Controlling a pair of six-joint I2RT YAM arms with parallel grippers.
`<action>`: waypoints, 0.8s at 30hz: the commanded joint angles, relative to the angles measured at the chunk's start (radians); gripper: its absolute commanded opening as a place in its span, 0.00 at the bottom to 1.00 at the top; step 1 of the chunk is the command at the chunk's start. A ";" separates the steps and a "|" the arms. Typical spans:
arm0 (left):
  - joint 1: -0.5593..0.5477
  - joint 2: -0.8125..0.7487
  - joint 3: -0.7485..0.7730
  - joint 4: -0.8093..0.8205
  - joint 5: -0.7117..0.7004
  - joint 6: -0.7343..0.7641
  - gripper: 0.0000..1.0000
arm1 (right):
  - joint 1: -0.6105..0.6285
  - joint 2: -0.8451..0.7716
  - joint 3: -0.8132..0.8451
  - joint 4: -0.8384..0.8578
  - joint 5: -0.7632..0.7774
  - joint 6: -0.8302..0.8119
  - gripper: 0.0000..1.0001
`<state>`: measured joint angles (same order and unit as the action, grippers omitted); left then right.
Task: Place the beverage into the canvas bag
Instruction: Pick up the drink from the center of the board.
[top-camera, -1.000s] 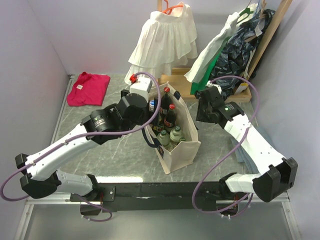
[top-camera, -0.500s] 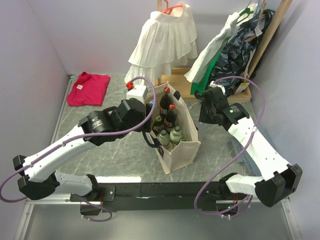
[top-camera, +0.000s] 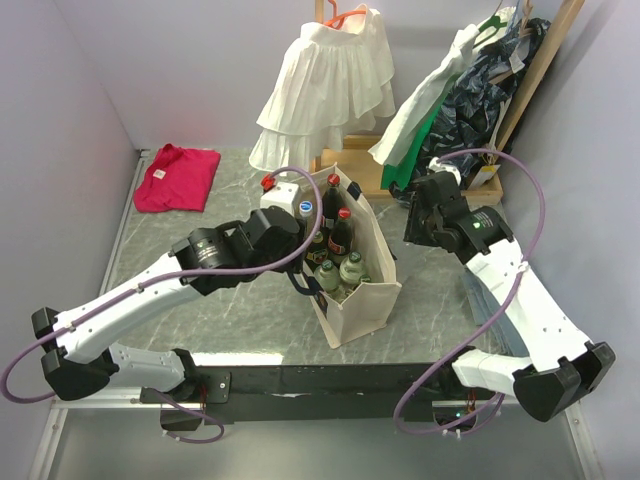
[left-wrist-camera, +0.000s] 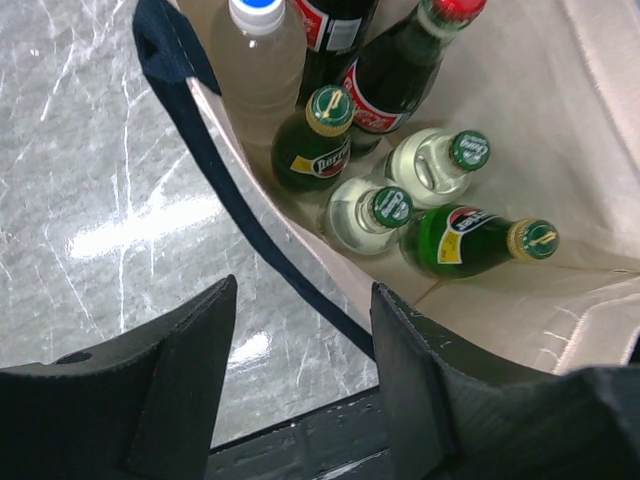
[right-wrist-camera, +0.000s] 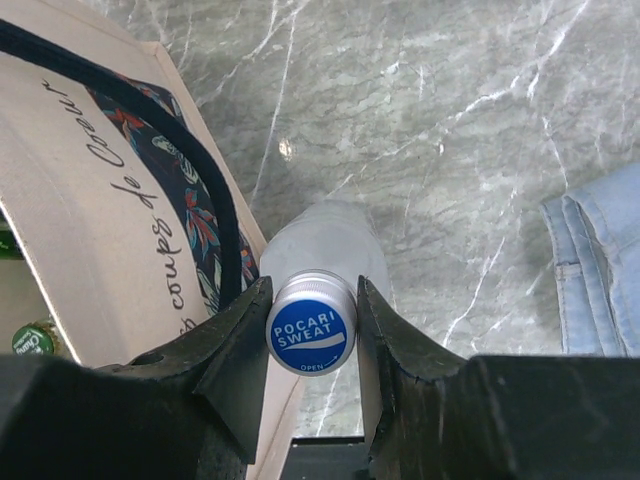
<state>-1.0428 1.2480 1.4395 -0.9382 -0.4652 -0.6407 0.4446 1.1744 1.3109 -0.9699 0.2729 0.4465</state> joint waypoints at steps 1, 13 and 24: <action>0.003 -0.027 -0.028 0.042 0.019 -0.005 0.60 | -0.001 -0.062 0.090 0.043 0.045 -0.005 0.00; 0.003 -0.030 -0.097 0.055 0.003 -0.014 0.53 | 0.000 -0.059 0.113 0.020 0.045 -0.003 0.00; 0.003 -0.018 -0.110 0.052 -0.010 -0.011 0.35 | 0.000 -0.055 0.136 0.014 0.045 -0.008 0.00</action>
<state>-1.0428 1.2369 1.3308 -0.8951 -0.4595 -0.6495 0.4446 1.1667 1.3602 -1.0336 0.2852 0.4469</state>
